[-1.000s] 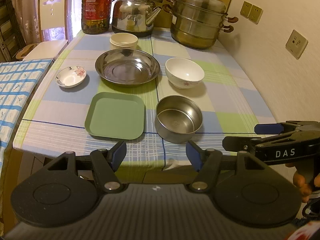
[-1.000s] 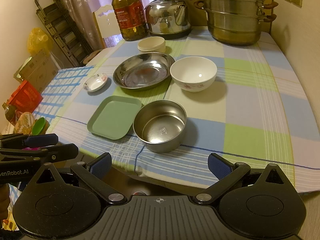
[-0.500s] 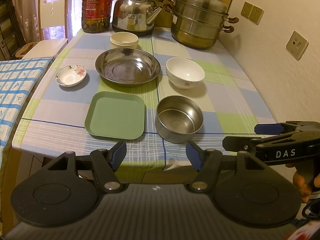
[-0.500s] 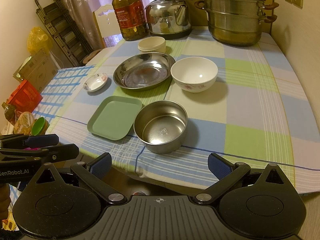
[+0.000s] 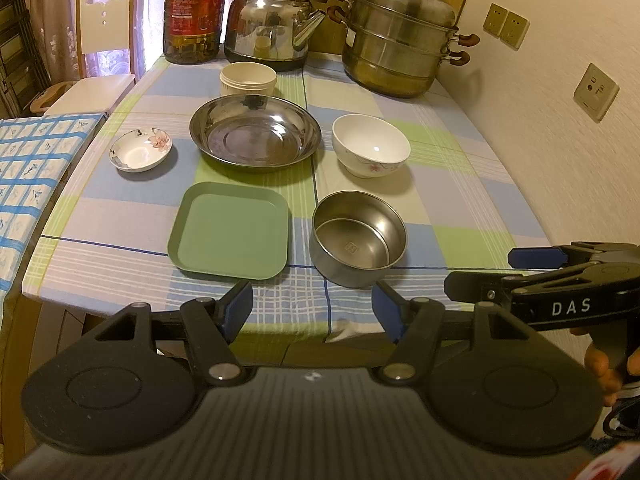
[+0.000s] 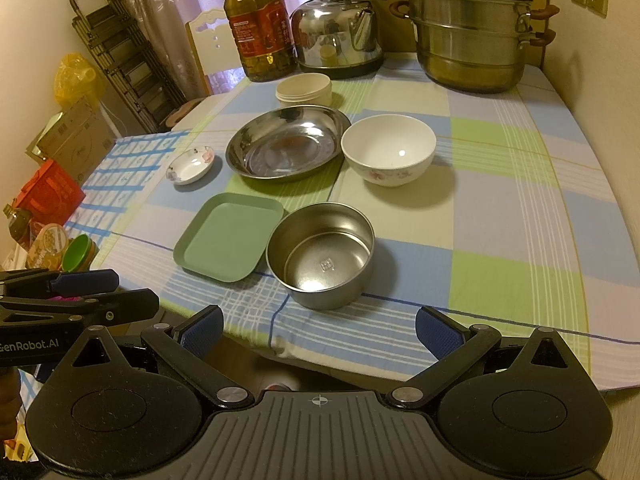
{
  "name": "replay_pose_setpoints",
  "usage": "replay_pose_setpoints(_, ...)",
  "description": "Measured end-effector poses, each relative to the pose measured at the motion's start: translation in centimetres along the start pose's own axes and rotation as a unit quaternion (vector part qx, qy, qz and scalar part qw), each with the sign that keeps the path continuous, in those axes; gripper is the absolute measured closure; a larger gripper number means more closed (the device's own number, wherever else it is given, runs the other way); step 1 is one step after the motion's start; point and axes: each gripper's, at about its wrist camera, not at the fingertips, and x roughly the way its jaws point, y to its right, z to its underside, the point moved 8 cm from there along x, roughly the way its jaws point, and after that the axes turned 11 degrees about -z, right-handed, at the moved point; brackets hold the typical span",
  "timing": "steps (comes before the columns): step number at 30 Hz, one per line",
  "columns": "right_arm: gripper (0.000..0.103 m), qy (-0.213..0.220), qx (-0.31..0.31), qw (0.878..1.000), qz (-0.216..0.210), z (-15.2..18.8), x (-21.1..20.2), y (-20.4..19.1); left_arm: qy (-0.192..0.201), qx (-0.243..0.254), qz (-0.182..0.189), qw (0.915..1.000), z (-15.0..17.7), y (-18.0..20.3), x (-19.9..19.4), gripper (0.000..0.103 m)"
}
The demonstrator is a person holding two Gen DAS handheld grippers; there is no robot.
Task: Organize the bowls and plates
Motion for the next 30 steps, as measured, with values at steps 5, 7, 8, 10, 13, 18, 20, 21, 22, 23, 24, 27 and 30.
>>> replay_pose_setpoints(5, 0.001, 0.0, 0.0, 1.0, 0.001, -0.04, 0.04, 0.08, 0.0, 0.0, 0.001, 1.0, -0.02, -0.07, -0.01, 0.039)
replay_pose_setpoints(7, 0.001, 0.0, 0.0, 1.0, 0.001, -0.05, 0.03, 0.13, 0.0, 0.0, 0.001, 1.0, -0.02, -0.09, -0.01, 0.039)
replay_pose_setpoints(8, 0.001, 0.0, 0.0, 1.0, 0.001, -0.05, 0.03, 0.15, 0.0, 0.0, 0.001, 1.0, -0.02, -0.09, -0.01, 0.039)
replay_pose_setpoints(10, 0.001, -0.001, 0.001, 1.0, 0.001, -0.05, 0.03, 0.2, 0.0, 0.0, 0.001, 1.0, -0.03, -0.07, 0.0, 0.039)
replay_pose_setpoints(13, 0.001, 0.0, 0.0, 1.0, 0.001, -0.07, 0.0, 0.25, 0.0, 0.0, 0.001, 1.0, -0.03, -0.14, -0.01, 0.039)
replay_pose_setpoints(18, 0.001, 0.0, 0.0, 1.0, 0.001, -0.11, -0.07, 0.32, -0.001, 0.0, 0.001, 1.0, -0.05, -0.14, 0.0, 0.039)
replay_pose_setpoints(20, 0.001, 0.0, 0.0, 1.0, 0.001, -0.12, -0.12, 0.33, -0.001, 0.0, 0.002, 1.0, -0.05, -0.17, -0.01, 0.039)
replay_pose_setpoints(21, 0.001, 0.0, 0.0, 1.0, 0.0, -0.14, -0.13, 0.35, -0.001, -0.001, 0.002, 1.0, -0.05, -0.15, -0.01, 0.039)
replay_pose_setpoints(22, 0.001, 0.001, 0.001, 1.0, 0.0, -0.15, -0.15, 0.36, -0.001, 0.0, 0.001, 1.0, -0.06, -0.14, -0.01, 0.039)
replay_pose_setpoints(23, 0.001, 0.001, 0.001, 1.0, 0.0, -0.16, -0.16, 0.35, -0.001, 0.0, 0.002, 1.0, -0.06, -0.19, -0.01, 0.039)
replay_pose_setpoints(24, 0.001, 0.001, 0.001, 1.0, 0.0, -0.17, -0.18, 0.33, -0.001, 0.0, 0.002, 1.0, -0.06, -0.18, -0.01, 0.039)
replay_pose_setpoints(27, 0.001, 0.002, 0.001, 1.0, -0.001, -0.1, -0.42, 0.33, -0.001, 0.0, 0.002, 1.0, -0.15, 0.12, 0.23, 0.039)
replay_pose_setpoints(30, 0.001, 0.003, 0.002, 1.0, -0.001, -0.15, -0.36, 0.42, -0.001, 0.0, 0.002, 1.0, -0.14, 0.16, 0.24, 0.039)
